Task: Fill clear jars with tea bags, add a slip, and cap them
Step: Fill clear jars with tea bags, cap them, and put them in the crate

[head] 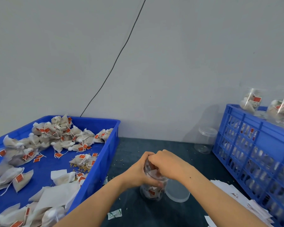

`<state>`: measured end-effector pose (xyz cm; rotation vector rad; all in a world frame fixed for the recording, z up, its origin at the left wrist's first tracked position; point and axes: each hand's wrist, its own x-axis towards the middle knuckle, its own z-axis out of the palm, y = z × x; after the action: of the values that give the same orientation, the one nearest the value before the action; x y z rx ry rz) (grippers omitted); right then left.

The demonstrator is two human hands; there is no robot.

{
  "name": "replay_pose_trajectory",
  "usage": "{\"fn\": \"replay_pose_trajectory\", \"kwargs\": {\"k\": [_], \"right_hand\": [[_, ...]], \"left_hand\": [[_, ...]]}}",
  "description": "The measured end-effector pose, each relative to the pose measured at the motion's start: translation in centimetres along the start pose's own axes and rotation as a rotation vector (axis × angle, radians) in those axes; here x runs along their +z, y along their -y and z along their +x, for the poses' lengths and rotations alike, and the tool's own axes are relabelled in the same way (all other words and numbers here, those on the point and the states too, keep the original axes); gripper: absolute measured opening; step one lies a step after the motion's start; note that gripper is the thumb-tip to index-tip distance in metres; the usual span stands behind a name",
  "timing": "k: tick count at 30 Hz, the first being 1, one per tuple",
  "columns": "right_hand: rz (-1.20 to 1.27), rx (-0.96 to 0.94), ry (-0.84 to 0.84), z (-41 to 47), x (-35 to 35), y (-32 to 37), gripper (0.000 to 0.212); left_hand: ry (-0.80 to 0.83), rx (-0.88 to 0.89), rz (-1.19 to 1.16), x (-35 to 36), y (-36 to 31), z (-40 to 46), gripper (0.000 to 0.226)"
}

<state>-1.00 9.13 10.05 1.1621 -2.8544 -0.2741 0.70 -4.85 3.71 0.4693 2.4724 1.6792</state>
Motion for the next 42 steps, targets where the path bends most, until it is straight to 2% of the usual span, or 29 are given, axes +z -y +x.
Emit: {"fn": "replay_pose_trajectory", "kwargs": {"k": [5,9,13,16,18,21,23,25,27,28,30,33,35,38,42], "right_hand": [[-0.035,-0.069,-0.092,-0.4,0.1,0.1,0.016],[-0.088,-0.140,-0.062,-0.1,-0.1,-0.2,0.018],[-0.067,-0.124,0.007,0.1,0.1,0.1,0.016],[-0.069,-0.100,-0.006,0.3,0.3,0.3,0.018],[-0.098,-0.094,-0.063,0.3,0.3,0.3,0.011],[-0.037,-0.052,-0.204,0.0,0.5,-0.5,0.015],[0.100,0.018,-0.347,-0.6,0.9,-1.7,0.010],[0.360,0.179,-0.505,-1.7,1.7,-3.3,0.006],[0.663,0.339,-0.604,-3.2,3.4,-4.6,0.017],[0.767,0.403,-0.599,-3.9,4.6,-4.9,0.025],[0.859,0.490,-0.473,-5.2,7.6,-5.0,0.052],[0.908,0.505,-0.227,-6.6,11.8,-3.8,0.105],[0.880,0.513,-0.177,-7.1,13.7,-2.9,0.124],[0.841,0.582,-0.283,-6.8,15.0,-2.2,0.125],[0.811,0.618,-0.371,-6.2,14.7,-2.5,0.110]], "left_hand": [[0.009,-0.008,-0.007,-0.3,0.2,0.1,0.077],[0.021,-0.012,-0.017,-0.3,0.2,0.2,0.076],[0.025,-0.014,-0.016,-0.3,0.2,0.3,0.077],[0.027,-0.022,-0.039,-0.3,0.2,0.2,0.078],[0.006,-0.028,-0.051,-0.3,0.3,0.3,0.077],[0.024,-0.041,-0.052,-0.4,0.5,0.3,0.072],[0.046,-0.055,-0.027,-0.5,0.7,0.4,0.078],[0.047,-0.089,-0.012,-0.7,1.1,0.4,0.090],[0.048,-0.125,-0.006,-0.8,1.6,0.5,0.095],[0.047,-0.140,-0.004,-0.7,1.8,0.6,0.096],[0.049,-0.165,-0.012,-0.6,2.1,0.8,0.094],[0.050,-0.197,-0.029,-0.4,2.4,0.9,0.089],[0.058,-0.221,-0.027,-0.2,2.7,0.8,0.085],[0.046,-0.235,-0.032,0.3,3.2,0.5,0.082],[-0.038,-0.201,-0.091,0.8,3.0,0.3,0.080]]}}
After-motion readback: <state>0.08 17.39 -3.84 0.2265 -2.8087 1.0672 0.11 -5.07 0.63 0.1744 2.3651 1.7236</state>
